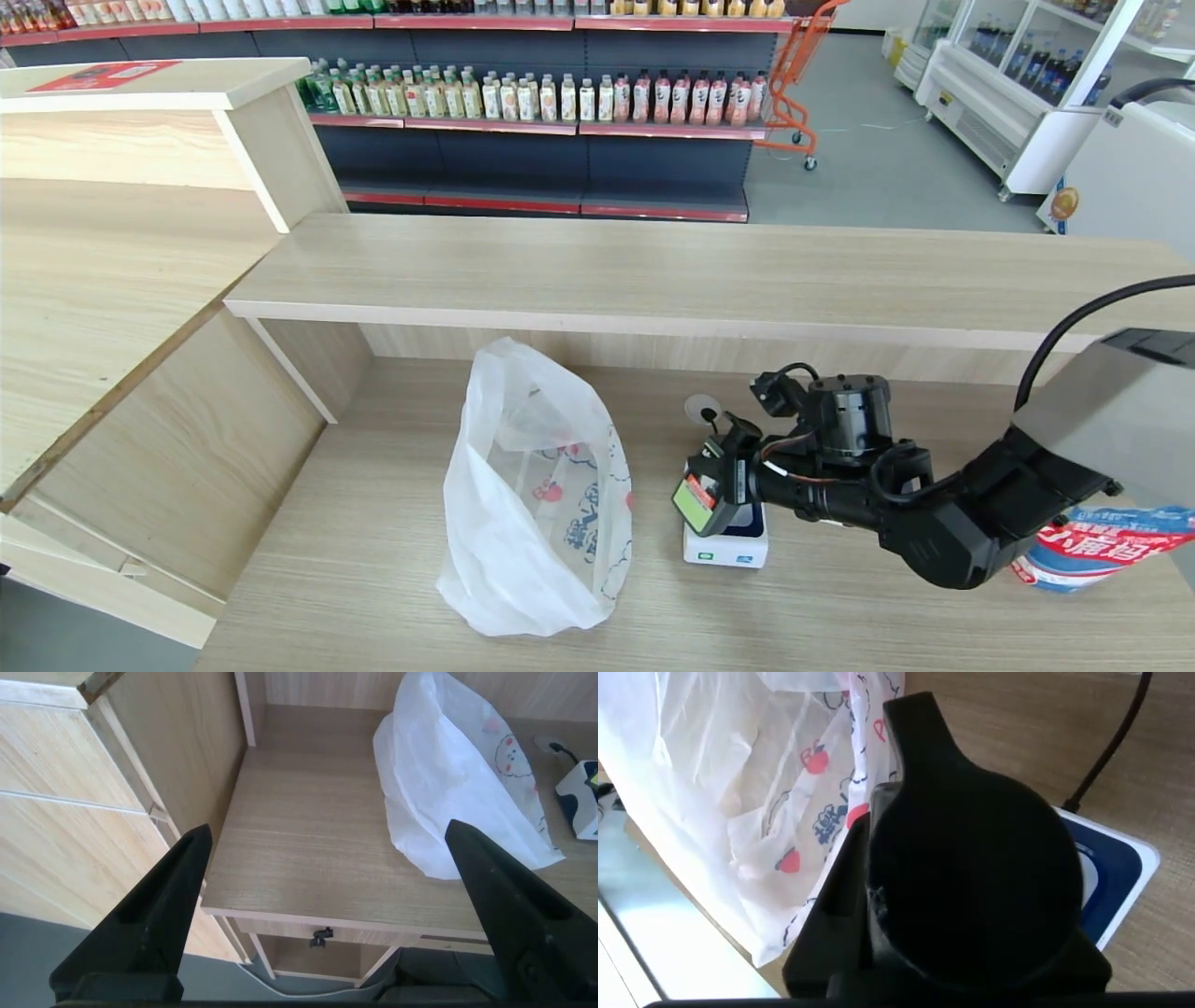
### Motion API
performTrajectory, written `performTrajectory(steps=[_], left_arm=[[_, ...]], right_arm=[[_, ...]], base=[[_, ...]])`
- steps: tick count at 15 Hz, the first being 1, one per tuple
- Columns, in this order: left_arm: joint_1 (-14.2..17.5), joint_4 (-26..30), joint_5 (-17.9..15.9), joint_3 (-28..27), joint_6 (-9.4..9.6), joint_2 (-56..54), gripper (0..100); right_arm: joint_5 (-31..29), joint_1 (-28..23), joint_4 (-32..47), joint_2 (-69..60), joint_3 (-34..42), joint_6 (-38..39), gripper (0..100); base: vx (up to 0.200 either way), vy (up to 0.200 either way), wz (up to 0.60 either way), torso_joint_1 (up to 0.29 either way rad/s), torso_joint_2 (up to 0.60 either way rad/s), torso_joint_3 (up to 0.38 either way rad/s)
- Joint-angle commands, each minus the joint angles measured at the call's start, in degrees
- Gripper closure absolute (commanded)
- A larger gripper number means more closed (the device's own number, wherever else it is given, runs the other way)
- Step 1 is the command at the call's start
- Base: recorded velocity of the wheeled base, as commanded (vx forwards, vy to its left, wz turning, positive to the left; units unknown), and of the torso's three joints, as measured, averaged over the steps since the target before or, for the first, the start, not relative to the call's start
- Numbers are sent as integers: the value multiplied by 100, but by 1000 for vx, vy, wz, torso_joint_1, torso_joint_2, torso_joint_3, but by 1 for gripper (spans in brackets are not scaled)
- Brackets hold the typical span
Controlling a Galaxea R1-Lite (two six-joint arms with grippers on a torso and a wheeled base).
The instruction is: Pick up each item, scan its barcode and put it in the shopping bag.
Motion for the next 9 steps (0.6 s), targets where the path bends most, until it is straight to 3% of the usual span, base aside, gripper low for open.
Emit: performTrajectory(steps=[1, 3, 4, 6, 9], left_arm=[[5, 0, 1, 0, -1, -2, 0], [5, 0, 1, 0, -1, -2, 0], [5, 0, 1, 0, -1, -2, 0], [5, 0, 1, 0, -1, -2, 0], [5, 0, 1, 0, -1, -2, 0]], right_arm=[[-78, -8, 28, 11, -3, 1, 100], [-60, 45, 28, -262, 14, 247, 100], [-60, 230, 63, -595, 5, 827, 100], [-69, 423, 353, -1395, 93, 1231, 100], [-87, 476, 1048, -2503, 480, 818, 100]], base=[[0, 0, 0, 0, 0, 0], [0, 0, 0, 0, 0, 0], [0, 0, 0, 0, 0, 0], [0, 0, 0, 0, 0, 0], [0, 0, 0, 0, 0, 0]])
